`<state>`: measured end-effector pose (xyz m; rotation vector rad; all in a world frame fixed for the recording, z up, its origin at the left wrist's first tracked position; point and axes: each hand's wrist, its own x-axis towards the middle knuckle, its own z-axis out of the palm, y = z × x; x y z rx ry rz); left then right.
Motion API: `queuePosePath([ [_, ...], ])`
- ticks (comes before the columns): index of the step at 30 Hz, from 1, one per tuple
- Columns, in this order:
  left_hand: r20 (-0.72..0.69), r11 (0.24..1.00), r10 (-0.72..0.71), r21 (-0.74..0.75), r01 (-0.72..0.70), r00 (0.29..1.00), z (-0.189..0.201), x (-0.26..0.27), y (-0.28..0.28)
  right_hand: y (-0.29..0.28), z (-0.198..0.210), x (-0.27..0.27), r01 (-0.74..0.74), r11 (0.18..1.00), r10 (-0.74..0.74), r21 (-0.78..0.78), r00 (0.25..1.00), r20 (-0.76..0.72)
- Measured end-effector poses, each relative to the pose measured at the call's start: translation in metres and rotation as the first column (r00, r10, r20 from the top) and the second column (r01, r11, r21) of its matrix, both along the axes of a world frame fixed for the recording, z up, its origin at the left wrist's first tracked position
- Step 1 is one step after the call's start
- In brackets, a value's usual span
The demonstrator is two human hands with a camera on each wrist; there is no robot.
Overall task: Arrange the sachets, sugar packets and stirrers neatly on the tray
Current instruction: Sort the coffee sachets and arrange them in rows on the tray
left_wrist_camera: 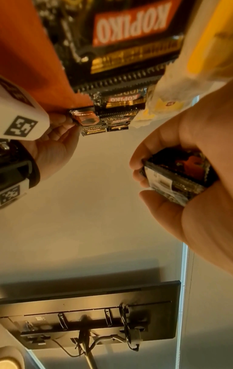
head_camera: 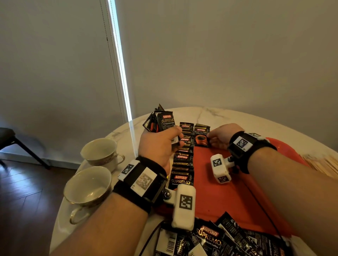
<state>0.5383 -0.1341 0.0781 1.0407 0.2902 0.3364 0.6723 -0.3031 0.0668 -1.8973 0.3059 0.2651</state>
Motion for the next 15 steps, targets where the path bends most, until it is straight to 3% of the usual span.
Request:
queuePosePath([
  [11, -0.018, 1.000, 0.021, -0.013, -0.021, 1.000, 0.0000, 0.0002, 0.0006, 0.0021, -0.0025, 0.0058, -0.049, 0.996, 0.053, -0.071, 0.996, 0.066],
  [15, -0.032, 1.000, 0.003, -0.014, -0.003, 0.999, -0.0003, 0.0001, -0.0002, -0.0039, -0.0032, 0.0036, -0.020, 1.000, 0.019, 0.024, 0.999, 0.051],
])
